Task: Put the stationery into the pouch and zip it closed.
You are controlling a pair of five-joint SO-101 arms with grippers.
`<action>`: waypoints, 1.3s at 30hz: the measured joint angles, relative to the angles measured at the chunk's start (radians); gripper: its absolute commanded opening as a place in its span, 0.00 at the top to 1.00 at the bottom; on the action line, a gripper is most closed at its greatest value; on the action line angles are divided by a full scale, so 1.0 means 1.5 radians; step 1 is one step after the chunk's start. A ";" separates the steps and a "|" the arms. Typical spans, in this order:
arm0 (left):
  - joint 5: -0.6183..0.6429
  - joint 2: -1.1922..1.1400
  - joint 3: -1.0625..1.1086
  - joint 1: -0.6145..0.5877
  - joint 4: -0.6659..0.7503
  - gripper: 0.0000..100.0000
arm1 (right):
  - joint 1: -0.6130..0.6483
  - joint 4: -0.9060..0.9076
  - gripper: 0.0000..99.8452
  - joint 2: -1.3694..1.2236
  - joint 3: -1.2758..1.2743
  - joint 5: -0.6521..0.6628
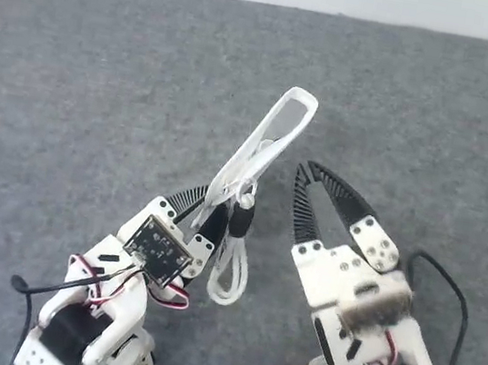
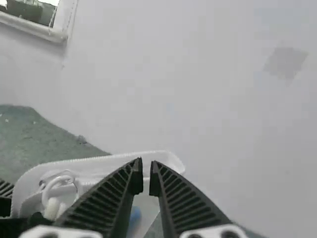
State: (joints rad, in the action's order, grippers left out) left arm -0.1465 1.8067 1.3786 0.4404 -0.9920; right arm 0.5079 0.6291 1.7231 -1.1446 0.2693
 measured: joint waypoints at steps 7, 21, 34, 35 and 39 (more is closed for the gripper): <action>0.000 0.000 0.000 -0.004 0.000 0.99 | 0.068 0.163 0.85 -0.088 0.099 0.000; 0.000 0.000 0.000 -0.004 0.000 0.99 | 0.191 0.264 0.84 -0.160 0.147 0.000; 0.000 0.000 0.000 -0.004 0.000 0.99 | 0.125 0.075 0.86 -0.231 0.049 0.000; 0.000 0.000 0.000 -0.004 0.000 0.99 | 0.125 0.065 0.88 -0.230 0.043 0.000; 0.000 0.000 0.000 -0.004 0.000 0.99 | 0.124 0.045 1.00 -0.230 0.043 0.000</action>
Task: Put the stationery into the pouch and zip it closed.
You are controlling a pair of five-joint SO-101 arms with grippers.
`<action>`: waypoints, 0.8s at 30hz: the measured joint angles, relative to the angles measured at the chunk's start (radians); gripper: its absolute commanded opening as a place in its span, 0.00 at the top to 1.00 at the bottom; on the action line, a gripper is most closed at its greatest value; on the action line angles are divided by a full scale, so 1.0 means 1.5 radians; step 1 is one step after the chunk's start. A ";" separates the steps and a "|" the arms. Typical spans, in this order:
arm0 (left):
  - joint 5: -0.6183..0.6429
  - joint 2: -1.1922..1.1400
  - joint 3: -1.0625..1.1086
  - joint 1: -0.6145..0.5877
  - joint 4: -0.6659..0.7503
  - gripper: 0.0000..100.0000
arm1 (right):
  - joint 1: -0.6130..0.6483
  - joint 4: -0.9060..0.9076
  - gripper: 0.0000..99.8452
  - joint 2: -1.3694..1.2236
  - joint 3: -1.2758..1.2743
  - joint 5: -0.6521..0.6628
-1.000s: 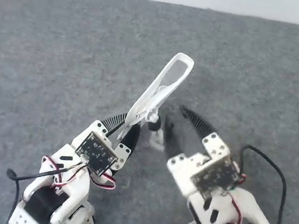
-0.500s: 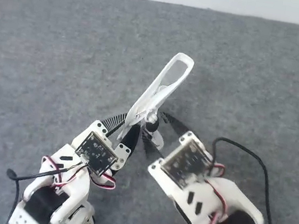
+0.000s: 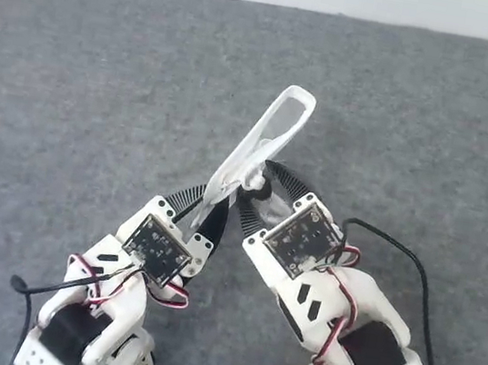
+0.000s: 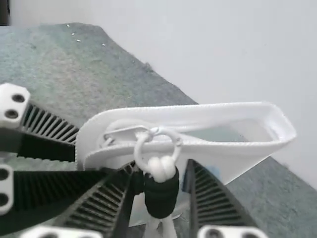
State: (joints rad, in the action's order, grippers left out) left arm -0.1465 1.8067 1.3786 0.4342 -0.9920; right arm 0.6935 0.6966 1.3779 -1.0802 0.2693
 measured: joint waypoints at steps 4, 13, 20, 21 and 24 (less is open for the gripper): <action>0.002 0.000 -0.001 -0.001 0.000 0.99 | -0.007 -0.012 0.99 0.000 -0.001 0.000; 0.000 0.000 -0.001 0.000 -0.003 0.99 | -0.115 -0.014 0.99 0.010 0.008 -0.081; 0.000 0.000 -0.001 0.001 -0.003 0.99 | -0.171 -0.055 0.99 0.009 0.008 -0.135; 0.000 0.000 -0.001 0.001 -0.003 0.99 | -0.181 -0.062 0.99 0.009 0.008 -0.139; 0.000 0.000 -0.001 0.001 -0.003 0.99 | -0.193 -0.070 0.99 0.011 0.008 -0.143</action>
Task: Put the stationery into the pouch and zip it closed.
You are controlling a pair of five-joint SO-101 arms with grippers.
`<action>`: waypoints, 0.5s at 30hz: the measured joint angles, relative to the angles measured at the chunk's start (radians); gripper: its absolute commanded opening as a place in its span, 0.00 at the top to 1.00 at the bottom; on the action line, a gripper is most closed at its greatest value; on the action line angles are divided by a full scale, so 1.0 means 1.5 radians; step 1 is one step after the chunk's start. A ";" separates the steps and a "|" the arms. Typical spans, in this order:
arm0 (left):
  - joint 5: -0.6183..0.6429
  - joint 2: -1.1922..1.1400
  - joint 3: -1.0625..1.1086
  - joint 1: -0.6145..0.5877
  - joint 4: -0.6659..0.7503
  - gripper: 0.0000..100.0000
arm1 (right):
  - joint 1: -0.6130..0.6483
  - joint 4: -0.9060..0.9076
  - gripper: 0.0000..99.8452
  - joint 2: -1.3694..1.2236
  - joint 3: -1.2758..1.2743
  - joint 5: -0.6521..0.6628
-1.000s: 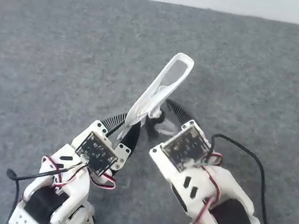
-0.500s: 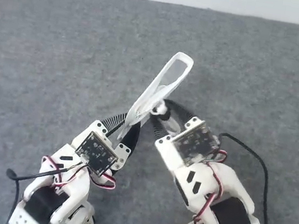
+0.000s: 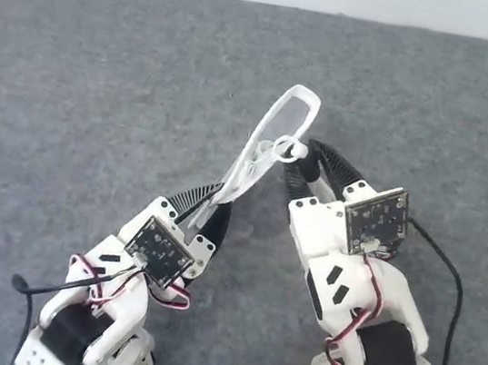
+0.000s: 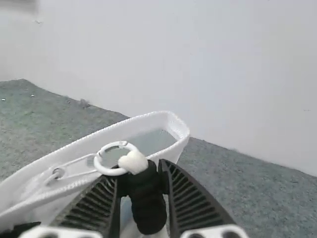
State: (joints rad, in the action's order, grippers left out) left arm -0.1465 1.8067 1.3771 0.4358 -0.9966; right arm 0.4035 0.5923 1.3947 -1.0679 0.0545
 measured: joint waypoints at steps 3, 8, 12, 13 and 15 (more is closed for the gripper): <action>0.000 0.000 0.000 0.000 0.000 0.99 | 0.000 0.000 0.99 0.000 0.000 0.002; 0.000 0.000 -0.006 -0.001 -0.004 0.91 | 0.068 0.037 0.99 0.001 0.008 0.072; 0.041 0.000 -0.015 -0.009 -0.015 0.81 | 0.102 0.055 0.99 0.014 0.013 0.101; 0.060 0.000 -0.015 -0.010 -0.015 0.81 | 0.103 0.055 0.99 0.016 0.013 0.104; 0.088 0.000 -0.015 -0.010 -0.016 0.81 | 0.103 0.055 0.99 0.016 0.013 0.105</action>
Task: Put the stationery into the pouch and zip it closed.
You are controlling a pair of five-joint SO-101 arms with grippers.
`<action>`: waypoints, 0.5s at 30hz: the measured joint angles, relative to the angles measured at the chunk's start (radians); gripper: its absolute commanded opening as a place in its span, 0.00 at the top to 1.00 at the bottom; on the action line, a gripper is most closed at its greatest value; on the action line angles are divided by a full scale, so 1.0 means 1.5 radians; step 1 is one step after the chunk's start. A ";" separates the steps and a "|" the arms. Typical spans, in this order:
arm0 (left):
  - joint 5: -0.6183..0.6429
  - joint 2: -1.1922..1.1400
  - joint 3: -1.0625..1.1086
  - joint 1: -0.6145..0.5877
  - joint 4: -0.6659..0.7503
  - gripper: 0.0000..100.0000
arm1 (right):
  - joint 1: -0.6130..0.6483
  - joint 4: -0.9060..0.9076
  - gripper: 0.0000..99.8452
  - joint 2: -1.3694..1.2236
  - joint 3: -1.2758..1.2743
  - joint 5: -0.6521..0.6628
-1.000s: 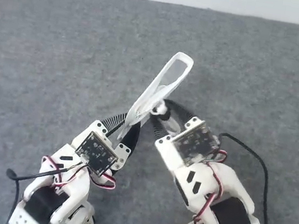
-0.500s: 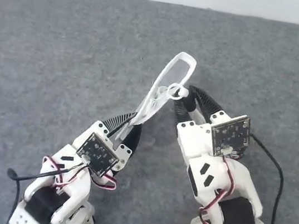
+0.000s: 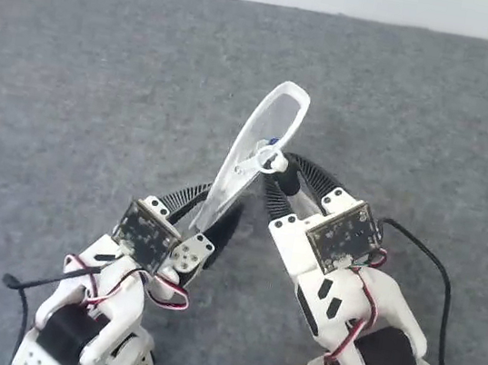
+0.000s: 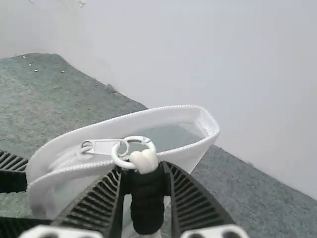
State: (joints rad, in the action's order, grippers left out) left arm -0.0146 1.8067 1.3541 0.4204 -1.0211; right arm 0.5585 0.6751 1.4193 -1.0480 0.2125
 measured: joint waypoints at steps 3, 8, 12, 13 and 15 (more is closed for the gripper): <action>0.011 0.000 -0.010 0.000 0.000 0.81 | 0.006 0.013 0.99 0.007 0.000 0.001; 0.014 0.000 -0.012 -0.001 0.020 0.81 | 0.040 0.038 0.99 0.008 0.000 0.001; 0.014 0.000 -0.012 -0.001 0.064 0.81 | 0.049 0.043 0.99 0.003 0.000 0.003; 0.014 0.000 -0.010 -0.001 0.075 0.81 | 0.050 0.043 0.99 0.001 0.000 0.003; 0.014 0.000 -0.005 -0.001 0.091 0.83 | 0.052 0.043 0.99 0.001 0.000 0.003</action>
State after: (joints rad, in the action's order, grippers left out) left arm 0.0069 1.8067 1.3464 0.4189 -0.8846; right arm 0.6368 0.7396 1.4208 -1.0480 0.2171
